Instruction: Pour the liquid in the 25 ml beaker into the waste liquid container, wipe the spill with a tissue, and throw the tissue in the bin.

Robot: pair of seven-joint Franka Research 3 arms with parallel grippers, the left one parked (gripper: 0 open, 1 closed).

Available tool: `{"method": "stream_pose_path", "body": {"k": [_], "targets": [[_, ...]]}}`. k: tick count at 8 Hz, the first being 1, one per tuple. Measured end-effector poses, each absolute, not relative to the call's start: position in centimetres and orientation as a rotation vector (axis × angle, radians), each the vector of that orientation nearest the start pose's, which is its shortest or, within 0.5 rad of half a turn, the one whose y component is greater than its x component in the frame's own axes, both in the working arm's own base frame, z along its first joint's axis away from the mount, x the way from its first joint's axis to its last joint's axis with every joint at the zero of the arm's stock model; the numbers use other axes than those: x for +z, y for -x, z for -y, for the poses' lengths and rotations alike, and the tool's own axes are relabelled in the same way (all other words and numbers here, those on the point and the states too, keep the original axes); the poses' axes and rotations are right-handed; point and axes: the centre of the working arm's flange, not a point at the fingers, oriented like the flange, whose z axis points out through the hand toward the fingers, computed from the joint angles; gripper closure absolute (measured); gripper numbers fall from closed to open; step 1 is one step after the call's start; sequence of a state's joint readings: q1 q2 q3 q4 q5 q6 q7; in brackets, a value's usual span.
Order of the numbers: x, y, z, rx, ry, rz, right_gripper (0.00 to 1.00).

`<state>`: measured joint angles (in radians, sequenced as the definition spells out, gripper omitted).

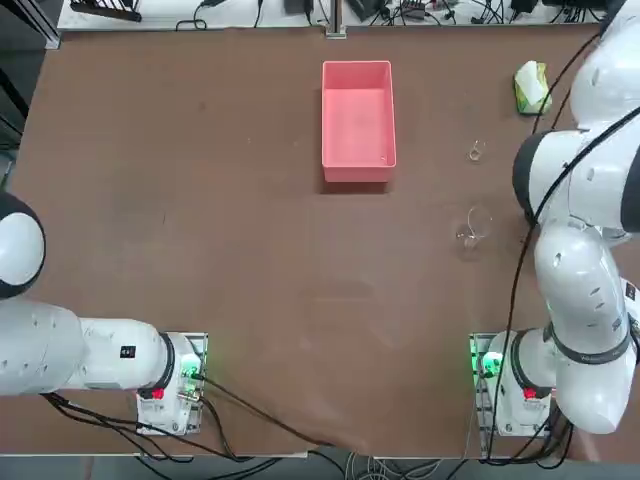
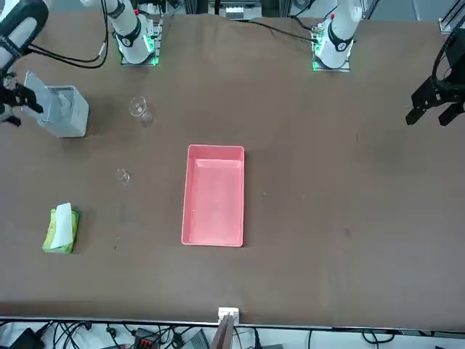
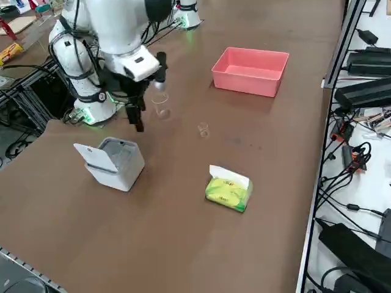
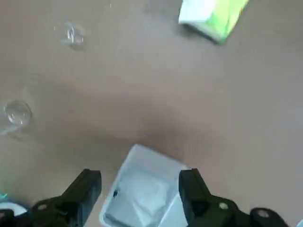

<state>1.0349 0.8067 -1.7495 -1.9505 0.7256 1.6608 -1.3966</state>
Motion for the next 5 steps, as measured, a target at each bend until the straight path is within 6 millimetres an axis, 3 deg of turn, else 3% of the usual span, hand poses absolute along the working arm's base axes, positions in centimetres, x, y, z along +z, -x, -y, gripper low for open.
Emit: {"method": "stream_pose_path", "body": {"k": [3,5], "targets": [[47.0,-55.6,14.9,0.075,3.084,0.687,0.0],[46.4,-58.6,10.0,0.101,3.098,0.58,0.0]]}}
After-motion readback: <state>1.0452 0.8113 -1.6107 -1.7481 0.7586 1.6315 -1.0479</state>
